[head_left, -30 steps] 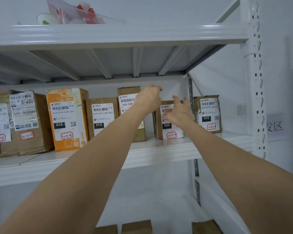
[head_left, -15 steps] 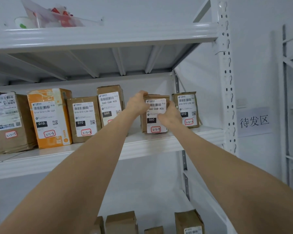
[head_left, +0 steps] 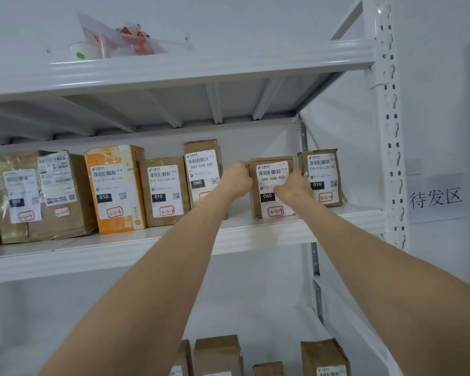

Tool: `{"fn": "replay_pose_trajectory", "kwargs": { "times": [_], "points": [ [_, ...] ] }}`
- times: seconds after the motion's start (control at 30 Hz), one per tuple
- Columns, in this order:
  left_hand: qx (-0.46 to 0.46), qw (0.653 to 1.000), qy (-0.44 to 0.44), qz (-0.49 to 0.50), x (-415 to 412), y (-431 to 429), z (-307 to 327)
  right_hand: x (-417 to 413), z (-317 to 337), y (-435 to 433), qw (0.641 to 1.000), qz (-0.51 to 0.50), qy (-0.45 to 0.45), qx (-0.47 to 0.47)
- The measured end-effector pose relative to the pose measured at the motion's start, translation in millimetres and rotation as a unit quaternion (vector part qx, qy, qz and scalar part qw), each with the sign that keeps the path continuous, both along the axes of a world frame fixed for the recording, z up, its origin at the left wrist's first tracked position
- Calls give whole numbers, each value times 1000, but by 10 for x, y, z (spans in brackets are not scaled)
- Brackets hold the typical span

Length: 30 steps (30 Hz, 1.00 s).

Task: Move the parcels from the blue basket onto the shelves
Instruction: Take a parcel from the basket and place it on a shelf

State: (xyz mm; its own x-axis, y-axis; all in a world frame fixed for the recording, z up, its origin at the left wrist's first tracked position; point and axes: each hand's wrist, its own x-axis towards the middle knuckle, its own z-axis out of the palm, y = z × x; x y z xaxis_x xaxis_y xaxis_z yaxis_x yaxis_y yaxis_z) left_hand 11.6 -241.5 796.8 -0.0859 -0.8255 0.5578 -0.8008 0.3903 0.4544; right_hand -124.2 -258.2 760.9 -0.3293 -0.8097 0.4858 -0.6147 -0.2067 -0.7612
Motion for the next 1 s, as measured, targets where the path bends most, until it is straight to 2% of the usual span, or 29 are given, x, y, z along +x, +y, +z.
{"fn": "replay_pose_trajectory", "kwargs": {
  "times": [0.13, 0.3, 0.6, 0.8, 0.9, 1.0],
  "points": [
    [-87, 994, 0, 73, 534, 25, 152, 150, 9, -62, 1000, 1, -11, 4],
    [-135, 978, -25, 155, 1090, 93, 385, 397, -62, -103, 1000, -1, -28, 13],
    [-115, 984, -80, 110, 973, -54, 246, 408, -62, -109, 1000, -19, -8, 19],
    [-114, 985, -77, 103, 818, -95, 266, 267, -37, -137, 999, -37, 19, 26],
    [-123, 984, -71, 110, 765, -105, 306, 248, 16, -141, 998, -51, 41, -16],
    [-110, 991, -39, 72, 633, -123, 255, 323, 52, -186, 997, -29, 44, -49]
  ]
}}
